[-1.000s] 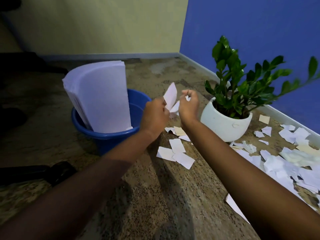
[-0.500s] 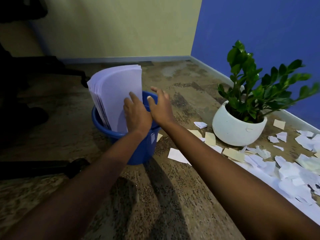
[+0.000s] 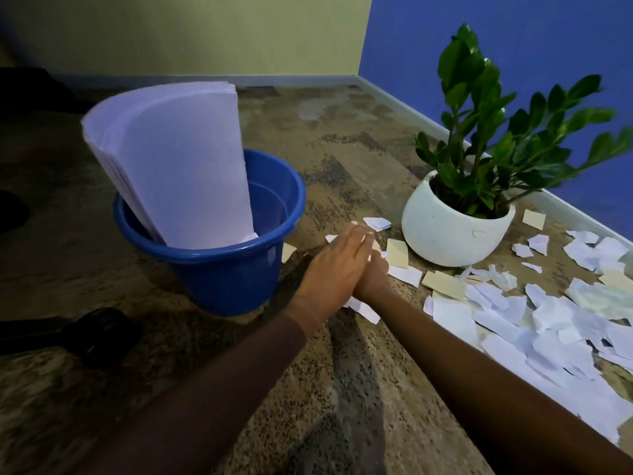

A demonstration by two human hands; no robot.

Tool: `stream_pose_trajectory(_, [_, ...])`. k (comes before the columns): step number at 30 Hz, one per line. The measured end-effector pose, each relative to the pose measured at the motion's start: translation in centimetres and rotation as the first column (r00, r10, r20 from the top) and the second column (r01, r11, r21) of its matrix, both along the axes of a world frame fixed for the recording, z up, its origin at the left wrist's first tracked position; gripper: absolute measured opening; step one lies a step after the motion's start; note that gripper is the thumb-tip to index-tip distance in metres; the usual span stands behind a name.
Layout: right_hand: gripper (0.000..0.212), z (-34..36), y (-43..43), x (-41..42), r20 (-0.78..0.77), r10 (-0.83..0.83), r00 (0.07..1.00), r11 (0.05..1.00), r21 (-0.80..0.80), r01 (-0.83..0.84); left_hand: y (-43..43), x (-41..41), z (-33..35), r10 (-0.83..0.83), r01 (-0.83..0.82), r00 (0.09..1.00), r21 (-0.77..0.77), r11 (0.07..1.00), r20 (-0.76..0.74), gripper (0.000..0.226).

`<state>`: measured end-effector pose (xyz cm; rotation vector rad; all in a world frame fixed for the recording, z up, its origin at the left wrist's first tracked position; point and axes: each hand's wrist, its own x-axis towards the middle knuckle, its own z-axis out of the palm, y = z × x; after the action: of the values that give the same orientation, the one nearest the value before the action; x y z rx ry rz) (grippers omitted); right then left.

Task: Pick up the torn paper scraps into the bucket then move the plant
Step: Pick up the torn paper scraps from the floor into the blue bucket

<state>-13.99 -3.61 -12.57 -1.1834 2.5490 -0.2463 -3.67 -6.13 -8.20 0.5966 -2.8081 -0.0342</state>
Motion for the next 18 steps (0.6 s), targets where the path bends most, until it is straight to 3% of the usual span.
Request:
stream_pose_trajectory(4, [0.077, -1.6, 0.8, -0.3, 0.061, -0.010, 0.998, 0.997, 0.079, 0.005, -1.2, -1.1, -3.6, 0.267, -0.291, 0.948, 0.135, 0.947, 0.172, 0.066])
stream_pose_trajectory(10, [0.095, -2.9, 1.6, 0.5, 0.084, 0.015, 0.996, 0.969, 0.243, -0.035, -4.7, -1.8, -6.5, 0.401, -0.505, 0.846, 0.284, 0.815, 0.352, 0.064])
stream_pose_trajectory(18, [0.076, -4.3, 1.2, 0.6, 0.024, 0.031, 0.999, 0.969, 0.243, -0.036, -7.7, -3.3, -8.9, 0.505, -0.599, 0.787, 0.243, 0.763, 0.355, 0.063])
